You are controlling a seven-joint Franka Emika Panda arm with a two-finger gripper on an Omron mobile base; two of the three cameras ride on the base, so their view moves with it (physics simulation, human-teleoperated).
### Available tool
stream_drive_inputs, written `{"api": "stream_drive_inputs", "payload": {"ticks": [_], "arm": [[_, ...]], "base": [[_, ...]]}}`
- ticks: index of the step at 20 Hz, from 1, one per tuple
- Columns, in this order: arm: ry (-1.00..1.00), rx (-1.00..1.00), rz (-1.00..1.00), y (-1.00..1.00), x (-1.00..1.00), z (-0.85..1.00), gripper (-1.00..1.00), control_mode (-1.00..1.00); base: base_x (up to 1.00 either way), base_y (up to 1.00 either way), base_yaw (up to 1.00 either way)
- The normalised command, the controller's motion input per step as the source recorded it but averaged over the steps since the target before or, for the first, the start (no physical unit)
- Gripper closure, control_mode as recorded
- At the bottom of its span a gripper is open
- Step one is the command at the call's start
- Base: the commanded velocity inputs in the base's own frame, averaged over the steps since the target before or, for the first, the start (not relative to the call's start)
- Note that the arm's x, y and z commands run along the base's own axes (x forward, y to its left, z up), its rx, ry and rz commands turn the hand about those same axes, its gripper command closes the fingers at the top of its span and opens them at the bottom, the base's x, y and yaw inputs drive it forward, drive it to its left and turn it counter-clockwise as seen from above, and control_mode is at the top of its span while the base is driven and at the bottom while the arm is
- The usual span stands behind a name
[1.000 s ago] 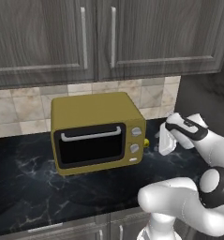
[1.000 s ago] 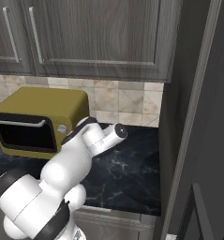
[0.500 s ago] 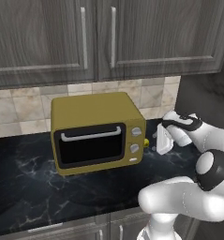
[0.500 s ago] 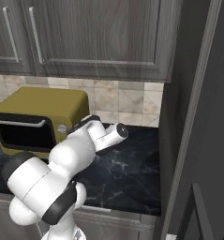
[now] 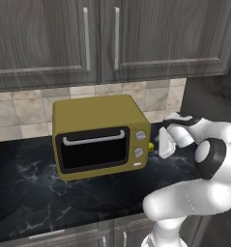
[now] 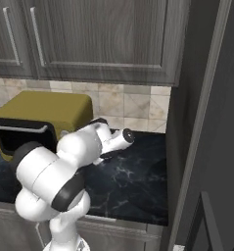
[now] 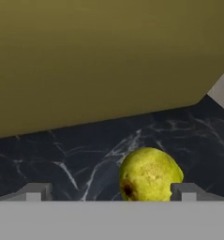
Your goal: Place the beer on the top shelf of the fridge to keep it out of children's reach, and place the sweet potato and pear on lower shelves for easy access.
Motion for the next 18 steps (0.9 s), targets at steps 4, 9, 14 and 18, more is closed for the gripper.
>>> {"api": "stream_drive_inputs", "payload": {"ticks": [4, 9, 14, 18], "arm": [[0.00, 0.00, 0.02, 0.00, 0.24, -0.16, -1.00, -1.00], [0.00, 0.00, 0.02, 0.00, 0.17, -0.14, -1.00, -1.00], [0.01, 0.00, 0.04, 0.00, 0.13, -0.12, -1.00, -1.00], [0.01, 0.00, 0.04, 0.00, 0.14, -0.12, -1.00, -1.00]], "base": [[0.00, 0.00, 0.00], [0.00, 0.00, 0.00], [0.00, 0.00, 0.00], [0.00, 0.00, 0.00]]}}
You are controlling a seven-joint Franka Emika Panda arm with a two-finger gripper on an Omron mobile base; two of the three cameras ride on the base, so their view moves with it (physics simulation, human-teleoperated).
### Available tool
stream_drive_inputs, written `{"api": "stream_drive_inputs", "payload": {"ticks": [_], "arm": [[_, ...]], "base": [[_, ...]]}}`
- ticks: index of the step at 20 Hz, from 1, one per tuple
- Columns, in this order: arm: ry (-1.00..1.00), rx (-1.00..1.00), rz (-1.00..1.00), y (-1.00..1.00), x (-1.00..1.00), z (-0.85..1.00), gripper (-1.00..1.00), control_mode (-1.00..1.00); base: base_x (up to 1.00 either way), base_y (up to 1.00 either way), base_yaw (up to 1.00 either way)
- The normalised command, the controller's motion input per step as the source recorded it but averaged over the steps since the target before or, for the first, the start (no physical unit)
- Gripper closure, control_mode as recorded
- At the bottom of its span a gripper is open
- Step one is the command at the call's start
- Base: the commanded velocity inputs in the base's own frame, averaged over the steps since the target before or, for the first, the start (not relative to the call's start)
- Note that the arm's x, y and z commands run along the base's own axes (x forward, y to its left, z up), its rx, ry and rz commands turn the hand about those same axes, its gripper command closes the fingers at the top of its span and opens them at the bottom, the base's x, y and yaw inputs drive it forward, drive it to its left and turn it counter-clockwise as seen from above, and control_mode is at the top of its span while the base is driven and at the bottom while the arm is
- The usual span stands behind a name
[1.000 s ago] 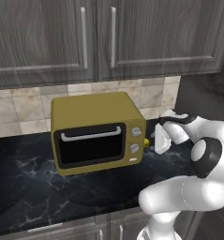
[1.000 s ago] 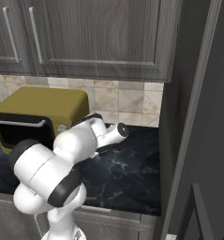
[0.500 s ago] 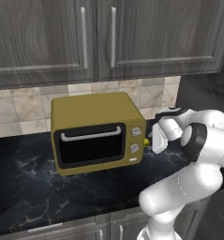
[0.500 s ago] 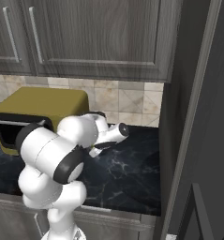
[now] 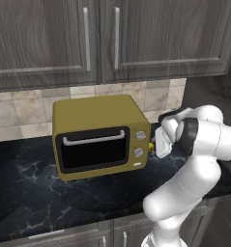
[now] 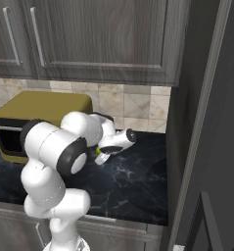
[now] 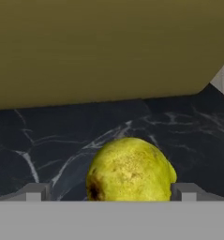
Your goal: Place the beer on the top shelf of the fridge to keep it out of children's reach, and place the sweet potato and pear on lower shelves for easy access.
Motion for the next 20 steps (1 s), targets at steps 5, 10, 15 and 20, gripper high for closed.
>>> {"api": "stream_drive_inputs", "payload": {"ticks": [5, 10, 15, 20], "arm": [[0.02, 0.00, 0.03, 0.00, 0.09, -0.08, -1.00, -1.00], [0.02, 0.00, 0.02, 0.00, 0.05, -0.03, -1.00, -1.00], [0.01, 0.00, 0.01, 0.00, 0.04, -0.03, -1.00, -1.00], [0.01, 0.00, 0.01, 0.00, 0.04, -0.01, -1.00, -1.00]], "base": [[0.00, 0.00, 0.00], [0.00, 0.00, 0.00], [0.00, 0.00, 0.00], [0.00, 0.00, 0.00]]}}
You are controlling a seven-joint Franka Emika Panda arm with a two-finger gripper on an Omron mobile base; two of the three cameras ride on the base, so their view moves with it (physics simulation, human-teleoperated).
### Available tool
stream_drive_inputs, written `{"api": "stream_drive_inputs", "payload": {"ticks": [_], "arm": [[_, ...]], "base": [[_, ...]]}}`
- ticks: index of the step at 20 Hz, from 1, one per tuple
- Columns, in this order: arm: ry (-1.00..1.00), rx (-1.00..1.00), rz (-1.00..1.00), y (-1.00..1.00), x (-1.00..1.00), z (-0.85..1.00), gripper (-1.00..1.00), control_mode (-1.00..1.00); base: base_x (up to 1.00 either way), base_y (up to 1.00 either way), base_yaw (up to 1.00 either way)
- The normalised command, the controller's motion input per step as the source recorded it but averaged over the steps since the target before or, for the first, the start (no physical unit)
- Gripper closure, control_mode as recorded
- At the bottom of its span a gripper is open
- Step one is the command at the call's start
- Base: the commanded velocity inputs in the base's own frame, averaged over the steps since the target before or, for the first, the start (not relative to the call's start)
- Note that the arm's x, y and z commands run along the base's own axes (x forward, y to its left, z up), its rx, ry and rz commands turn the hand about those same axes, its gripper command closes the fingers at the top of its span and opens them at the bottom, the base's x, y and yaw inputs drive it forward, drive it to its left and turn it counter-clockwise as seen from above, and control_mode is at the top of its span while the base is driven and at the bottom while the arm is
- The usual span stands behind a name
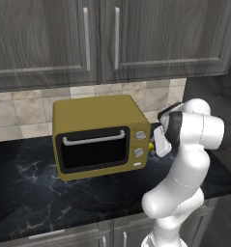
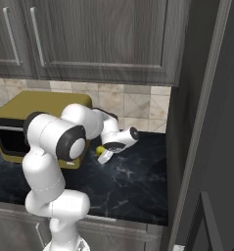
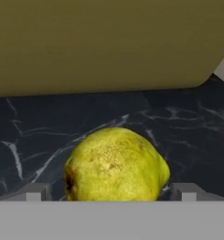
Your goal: Place the beer on the top shelf of the fridge to keep it out of children's reach, and place the sweet potato and pear on lower shelves for easy access.
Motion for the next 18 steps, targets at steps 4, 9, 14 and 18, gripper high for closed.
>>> {"api": "stream_drive_inputs", "payload": {"ticks": [4, 9, 14, 18], "arm": [[0.00, 0.00, 0.00, 0.00, 0.01, -0.02, -1.00, -1.00], [0.00, 0.00, 0.00, 0.00, 0.00, -0.05, -1.00, -1.00], [0.00, 0.00, 0.00, 0.06, 0.00, -0.05, -1.00, -1.00], [0.00, 0.00, 0.00, 0.12, 0.00, -0.01, -1.00, -1.00]], "base": [[0.00, 0.00, 0.00], [0.00, 0.00, 0.00], [0.00, 0.00, 0.00], [0.00, 0.00, 0.00]]}}
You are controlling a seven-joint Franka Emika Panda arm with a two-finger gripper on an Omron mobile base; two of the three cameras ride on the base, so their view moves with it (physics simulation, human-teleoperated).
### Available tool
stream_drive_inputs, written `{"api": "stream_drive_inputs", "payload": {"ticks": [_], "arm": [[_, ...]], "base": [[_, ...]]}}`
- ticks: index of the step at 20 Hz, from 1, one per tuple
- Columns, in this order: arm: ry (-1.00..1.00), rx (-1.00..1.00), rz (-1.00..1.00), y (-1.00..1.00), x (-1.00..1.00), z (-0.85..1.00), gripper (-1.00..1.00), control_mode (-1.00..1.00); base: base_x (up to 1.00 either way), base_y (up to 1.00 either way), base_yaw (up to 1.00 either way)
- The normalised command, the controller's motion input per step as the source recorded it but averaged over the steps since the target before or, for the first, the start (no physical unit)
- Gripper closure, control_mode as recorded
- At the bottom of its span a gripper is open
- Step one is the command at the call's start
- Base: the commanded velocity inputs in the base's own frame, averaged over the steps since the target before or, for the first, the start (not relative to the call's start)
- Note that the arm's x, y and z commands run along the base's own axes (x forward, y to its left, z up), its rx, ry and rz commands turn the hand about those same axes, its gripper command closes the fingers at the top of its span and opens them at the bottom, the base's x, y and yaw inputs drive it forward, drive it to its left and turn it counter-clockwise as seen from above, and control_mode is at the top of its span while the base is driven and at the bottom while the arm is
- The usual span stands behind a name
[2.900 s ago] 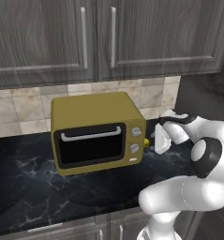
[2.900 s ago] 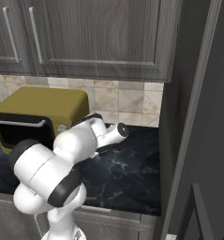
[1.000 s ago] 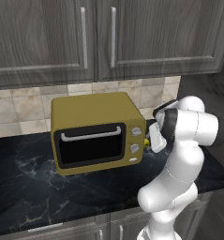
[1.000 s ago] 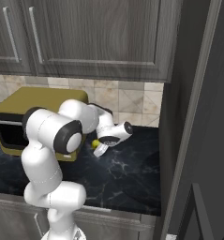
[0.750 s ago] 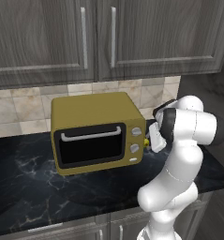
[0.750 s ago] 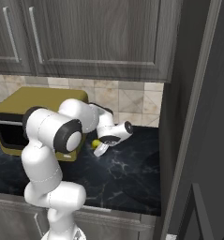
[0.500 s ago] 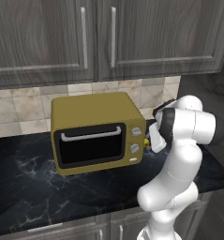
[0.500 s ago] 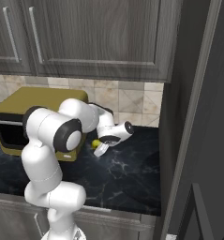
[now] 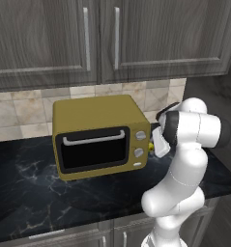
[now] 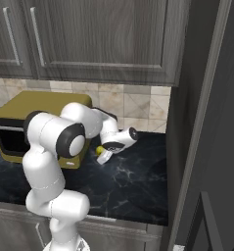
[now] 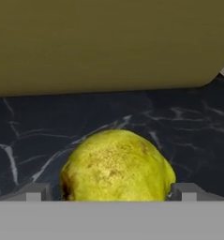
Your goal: Place the beer on the top shelf of the fridge to keep it out of children's reach, and place the sweet potato and pear on lower shelves for easy access.
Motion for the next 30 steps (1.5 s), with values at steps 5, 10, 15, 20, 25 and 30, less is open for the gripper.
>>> {"api": "stream_drive_inputs", "payload": {"ticks": [5, 10, 15, 20, 25, 30], "arm": [[0.00, 0.00, 0.00, 0.12, 0.00, 0.00, -1.00, -1.00], [0.00, 0.00, 0.00, 0.08, 0.06, -0.01, -1.00, -1.00], [0.00, 0.00, 0.00, 0.05, 0.05, -0.11, 1.00, -1.00], [0.00, 0.00, 0.00, 0.00, 0.00, -0.21, 1.00, -1.00], [0.00, 0.00, 0.00, -0.14, -0.31, -0.02, 1.00, -1.00], [0.00, 0.01, 0.00, -0.40, -0.89, 0.48, 1.00, -1.00]], "base": [[0.00, 0.00, 0.00], [0.00, 0.00, 0.00], [0.00, 0.00, 0.00], [0.00, 0.00, 0.00], [0.00, 0.00, 0.00], [0.00, 0.00, 0.00]]}}
